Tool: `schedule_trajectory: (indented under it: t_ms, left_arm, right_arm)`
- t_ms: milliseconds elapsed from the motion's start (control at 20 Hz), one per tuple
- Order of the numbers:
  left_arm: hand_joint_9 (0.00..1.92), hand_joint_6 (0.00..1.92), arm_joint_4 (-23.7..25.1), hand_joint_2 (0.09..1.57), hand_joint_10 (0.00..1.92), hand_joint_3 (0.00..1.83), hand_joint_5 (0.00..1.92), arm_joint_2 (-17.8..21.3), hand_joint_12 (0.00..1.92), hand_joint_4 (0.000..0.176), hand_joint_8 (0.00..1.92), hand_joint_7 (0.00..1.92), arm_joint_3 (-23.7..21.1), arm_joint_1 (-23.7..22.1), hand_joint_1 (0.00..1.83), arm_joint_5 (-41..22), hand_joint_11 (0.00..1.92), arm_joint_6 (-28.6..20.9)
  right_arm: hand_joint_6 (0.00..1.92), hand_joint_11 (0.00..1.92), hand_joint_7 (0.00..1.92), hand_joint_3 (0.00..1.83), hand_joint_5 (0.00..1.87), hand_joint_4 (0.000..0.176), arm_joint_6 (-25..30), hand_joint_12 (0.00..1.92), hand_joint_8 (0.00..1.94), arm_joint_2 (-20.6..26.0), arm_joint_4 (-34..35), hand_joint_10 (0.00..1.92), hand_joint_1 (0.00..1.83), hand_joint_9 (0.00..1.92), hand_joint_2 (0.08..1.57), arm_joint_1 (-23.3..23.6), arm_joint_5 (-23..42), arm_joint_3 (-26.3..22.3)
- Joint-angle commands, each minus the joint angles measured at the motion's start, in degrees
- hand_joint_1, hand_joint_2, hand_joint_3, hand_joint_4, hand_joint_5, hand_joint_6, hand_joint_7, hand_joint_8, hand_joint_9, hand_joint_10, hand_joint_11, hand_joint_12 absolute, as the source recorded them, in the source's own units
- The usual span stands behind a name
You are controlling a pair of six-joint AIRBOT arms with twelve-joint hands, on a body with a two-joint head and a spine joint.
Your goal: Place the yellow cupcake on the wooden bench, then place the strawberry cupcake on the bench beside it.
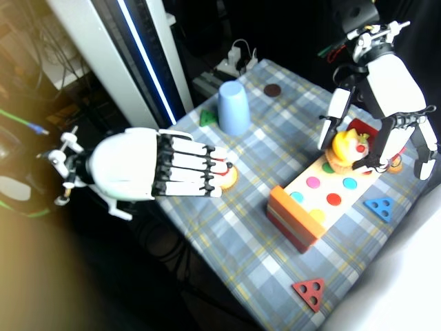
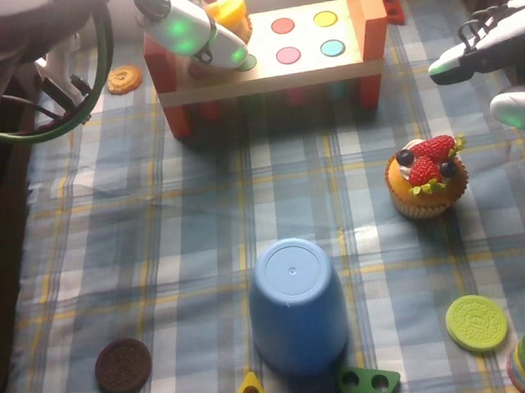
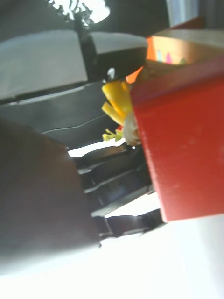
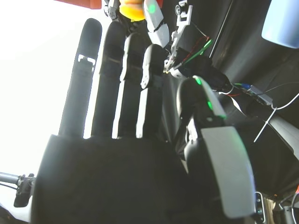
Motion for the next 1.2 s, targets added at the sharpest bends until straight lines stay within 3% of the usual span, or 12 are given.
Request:
schedule_trajectory:
  t_ms: [0,100,150,200,250,350,450,700,750,1000,1100,1150]
  left_arm:
    - [0.85,0.98,0.3,1.1,0.01,0.0,0.91,-0.04,0.53,0.0,0.87,1.11,0.27,-0.31,1.23,-3.47,0.0,-0.03]
    - [0.72,1.09,0.17,1.13,0.01,0.0,0.83,-0.08,0.41,0.0,0.94,1.09,0.27,-0.1,1.24,-3.46,0.0,-0.03]
    - [0.64,0.43,0.17,1.11,0.01,0.01,0.75,-0.09,0.41,0.069,1.02,0.98,0.24,-0.06,1.32,-3.46,0.0,-0.03]
    - [0.58,0.15,0.17,1.14,0.0,0.0,0.77,-0.09,0.45,0.121,1.13,0.9,0.23,-0.04,1.32,-3.46,0.0,-0.03]
    - [0.54,0.04,0.17,1.13,0.0,0.0,0.73,-0.09,0.34,0.141,0.48,0.77,0.19,-0.03,1.05,-3.46,0.0,-0.03]
    - [0.53,0.0,0.17,1.13,0.0,0.0,0.73,-0.02,0.41,0.113,0.07,0.83,0.09,-0.04,0.99,-3.46,0.0,-0.03]
    - [0.54,0.0,0.29,1.11,0.0,0.0,0.72,0.36,0.49,0.094,0.02,0.83,-0.4,-0.06,1.02,-3.54,0.0,-0.02]
    - [0.39,0.0,1.66,0.95,0.0,0.0,0.36,1.81,0.08,0.142,0.0,0.45,-2.98,-0.04,1.01,-5.41,0.0,0.0]
    - [0.28,0.0,3.48,0.93,0.0,0.0,0.25,2.71,0.02,0.169,0.0,0.32,-4.49,0.09,0.96,-6.58,0.0,-1.1]
    - [0.01,0.0,19.78,0.83,0.0,0.0,0.0,7.57,0.0,0.176,0.0,0.0,-11.44,1.34,0.75,-13.89,0.0,-20.34]
    - [0.0,0.0,24.41,0.9,0.0,0.0,0.0,9.13,0.0,0.176,0.0,0.0,-13.22,1.9,0.53,-17.11,0.0,-27.0]
    - [0.0,0.0,27.41,0.9,0.0,0.0,0.0,11.01,0.0,0.176,0.0,0.0,-15.3,2.9,0.52,-19.89,0.0,-31.48]
  right_arm:
    - [0.0,0.55,0.8,0.0,0.74,0.0,0.44,0.63,0.0,0.14,1.98,0.0,0.5,0.81,1.42,0.82,6.78,0.19]
    - [0.0,0.55,0.8,0.0,0.73,0.0,0.5,0.63,0.0,0.17,1.99,0.0,0.5,0.81,1.42,0.82,6.79,0.18]
    - [0.0,0.55,0.8,0.0,0.72,0.0,0.5,0.64,0.0,0.18,1.99,0.0,0.49,0.81,1.42,0.82,6.79,0.18]
    - [0.0,0.54,0.81,0.0,0.72,0.0,0.51,0.65,0.0,0.19,1.99,0.0,0.51,0.81,1.42,0.82,6.79,0.18]
    - [0.0,0.53,0.81,0.0,0.72,0.0,0.51,0.64,0.0,0.2,2.01,0.0,0.51,0.8,1.42,0.82,6.8,0.18]
    - [0.0,0.53,0.8,0.0,0.72,0.0,0.52,0.66,0.0,0.21,2.05,0.0,0.51,0.8,1.42,0.82,6.8,0.17]
    - [0.0,0.52,0.8,0.0,0.72,0.0,0.52,0.7,0.0,0.21,2.13,0.0,0.52,0.8,1.42,0.81,6.8,0.16]
    - [0.0,0.48,0.78,0.0,0.69,0.004,0.58,0.7,0.0,0.21,2.14,0.0,0.54,0.77,1.39,0.83,6.83,0.08]
    - [0.0,0.45,0.76,0.0,0.67,0.003,0.58,0.68,0.0,0.21,2.12,0.0,0.56,0.75,1.34,0.96,6.84,0.04]
    - [0.0,0.36,0.56,0.0,0.48,0.0,0.58,0.48,0.0,-0.78,0.42,0.0,0.7,0.56,1.07,2.33,4.46,0.37]
    - [0.0,0.08,0.47,0.0,0.36,0.09,0.6,1.05,0.0,-1.25,-1.54,0.0,0.67,0.49,0.97,3.61,2.1,0.62]
    - [0.0,0.02,0.46,0.0,0.35,0.099,0.81,1.2,0.0,-1.69,-3.39,0.0,0.67,0.49,0.96,4.84,0.13,0.87]
